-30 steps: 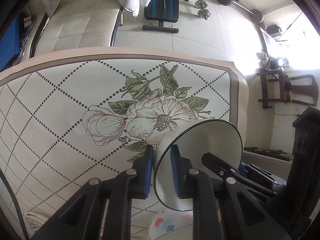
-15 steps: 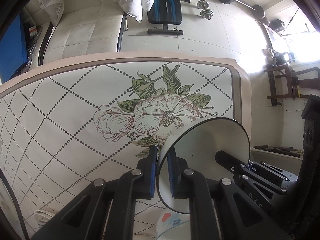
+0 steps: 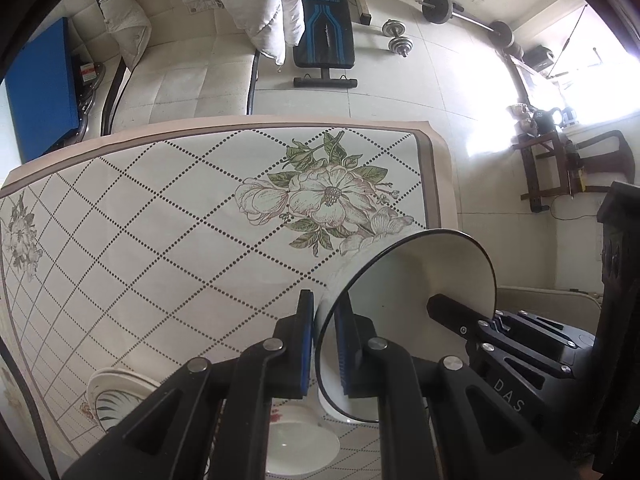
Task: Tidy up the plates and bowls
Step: 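Lift the dark-rimmed bowl and carry it over the red-flower bowl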
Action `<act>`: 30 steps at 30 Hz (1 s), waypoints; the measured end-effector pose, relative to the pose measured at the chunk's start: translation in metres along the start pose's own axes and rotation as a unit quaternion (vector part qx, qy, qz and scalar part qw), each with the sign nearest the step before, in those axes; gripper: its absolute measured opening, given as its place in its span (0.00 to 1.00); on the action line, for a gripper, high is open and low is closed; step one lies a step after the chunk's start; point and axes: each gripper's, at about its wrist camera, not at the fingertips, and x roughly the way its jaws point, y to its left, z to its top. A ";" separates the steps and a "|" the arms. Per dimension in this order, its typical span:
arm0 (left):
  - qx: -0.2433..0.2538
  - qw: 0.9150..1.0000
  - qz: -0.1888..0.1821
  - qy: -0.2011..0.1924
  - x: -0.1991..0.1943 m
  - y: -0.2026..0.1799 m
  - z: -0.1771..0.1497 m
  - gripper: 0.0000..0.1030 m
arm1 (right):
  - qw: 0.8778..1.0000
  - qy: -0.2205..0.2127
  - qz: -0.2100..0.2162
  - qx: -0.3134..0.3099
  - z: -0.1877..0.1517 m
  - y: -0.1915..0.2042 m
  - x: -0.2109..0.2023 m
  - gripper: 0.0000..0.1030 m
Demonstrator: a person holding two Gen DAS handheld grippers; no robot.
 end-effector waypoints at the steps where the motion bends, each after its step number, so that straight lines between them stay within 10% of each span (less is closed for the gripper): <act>1: -0.001 1.000 -0.002 0.000 -0.006 0.001 -0.008 0.08 | 1.000 0.000 0.001 -0.004 -0.007 0.005 -0.005 0.07; 17: -0.032 0.999 0.001 0.039 0.000 0.046 -0.150 0.08 | 0.998 0.037 0.019 -0.043 -0.160 0.042 0.002 0.07; 30: -0.048 0.995 0.034 0.085 0.056 0.064 -0.184 0.08 | 0.995 0.087 -0.003 -0.050 -0.208 0.045 0.073 0.07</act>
